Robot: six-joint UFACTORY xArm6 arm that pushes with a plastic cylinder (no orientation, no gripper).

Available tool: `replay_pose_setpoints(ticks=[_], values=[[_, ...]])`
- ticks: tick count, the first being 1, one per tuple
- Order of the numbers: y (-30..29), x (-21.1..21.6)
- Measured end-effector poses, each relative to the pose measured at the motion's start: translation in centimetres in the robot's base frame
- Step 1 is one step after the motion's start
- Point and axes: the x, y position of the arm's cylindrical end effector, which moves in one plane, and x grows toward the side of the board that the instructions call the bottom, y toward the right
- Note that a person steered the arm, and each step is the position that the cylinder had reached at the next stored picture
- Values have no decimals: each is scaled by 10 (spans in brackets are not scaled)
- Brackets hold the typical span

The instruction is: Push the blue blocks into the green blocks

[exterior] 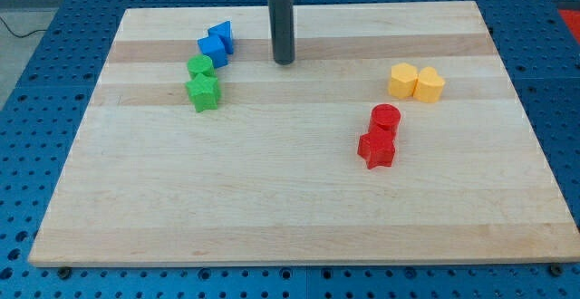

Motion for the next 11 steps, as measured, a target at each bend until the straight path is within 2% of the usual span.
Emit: replay_pose_setpoints(ticks=[1,3,6,7,11], values=[[16,-22],[-6,-57],[-96,-57],[-109,-57],[-97,-33]])
